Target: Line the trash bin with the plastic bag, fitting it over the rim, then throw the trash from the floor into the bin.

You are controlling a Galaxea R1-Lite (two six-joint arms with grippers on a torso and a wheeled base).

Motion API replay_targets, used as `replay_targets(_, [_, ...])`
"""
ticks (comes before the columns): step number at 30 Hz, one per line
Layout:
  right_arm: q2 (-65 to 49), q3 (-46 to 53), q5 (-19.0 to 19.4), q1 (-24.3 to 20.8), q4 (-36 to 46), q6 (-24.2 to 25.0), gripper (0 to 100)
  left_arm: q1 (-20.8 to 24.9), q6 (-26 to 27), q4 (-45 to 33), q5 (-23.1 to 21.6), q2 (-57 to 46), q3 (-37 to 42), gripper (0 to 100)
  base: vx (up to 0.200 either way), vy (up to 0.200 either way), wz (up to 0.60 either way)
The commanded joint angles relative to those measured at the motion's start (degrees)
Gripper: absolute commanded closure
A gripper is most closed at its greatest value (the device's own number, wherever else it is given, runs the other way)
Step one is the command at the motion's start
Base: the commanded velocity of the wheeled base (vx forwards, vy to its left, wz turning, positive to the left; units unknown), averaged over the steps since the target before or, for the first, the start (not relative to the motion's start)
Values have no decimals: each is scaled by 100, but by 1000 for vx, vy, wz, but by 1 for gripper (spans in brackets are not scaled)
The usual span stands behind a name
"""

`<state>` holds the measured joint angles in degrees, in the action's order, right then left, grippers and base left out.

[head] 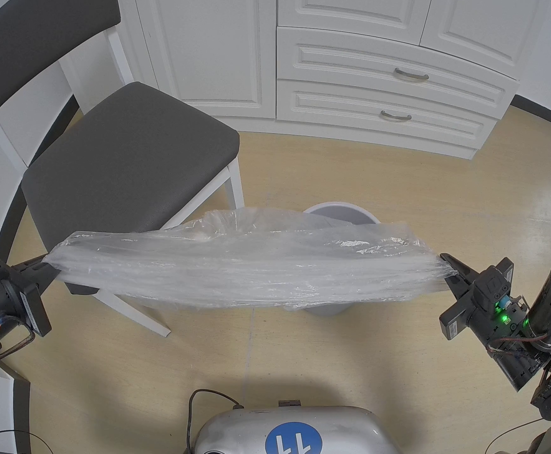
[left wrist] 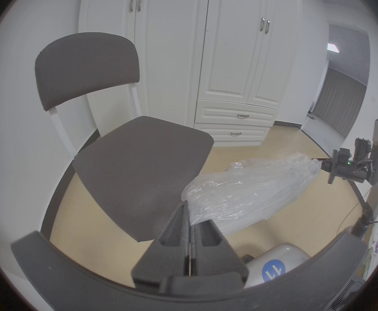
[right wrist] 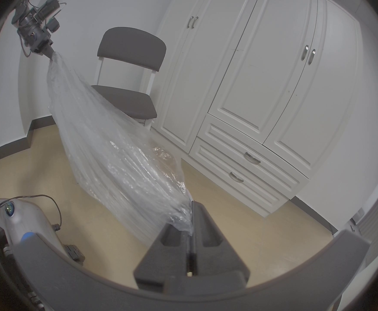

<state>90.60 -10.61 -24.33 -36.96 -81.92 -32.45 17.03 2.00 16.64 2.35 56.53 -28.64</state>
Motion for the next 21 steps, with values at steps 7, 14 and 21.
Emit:
replay_targets(7, [-122, -12, 25, 172, -8, -60, 100, 90, 11, 41, -499, 210, -274, 100, 0, 0, 0])
replay_targets(14, [-166, -187, 16, 172, -26, -51, 100, 415, 20, 111, -675, 473, -415, 100, 0, 0, 0])
replay_targets(21, [98, -495, 25, -127, -193, 239, 100, 899, -59, 586, -648, 614, -318, 100, 0, 0, 0])
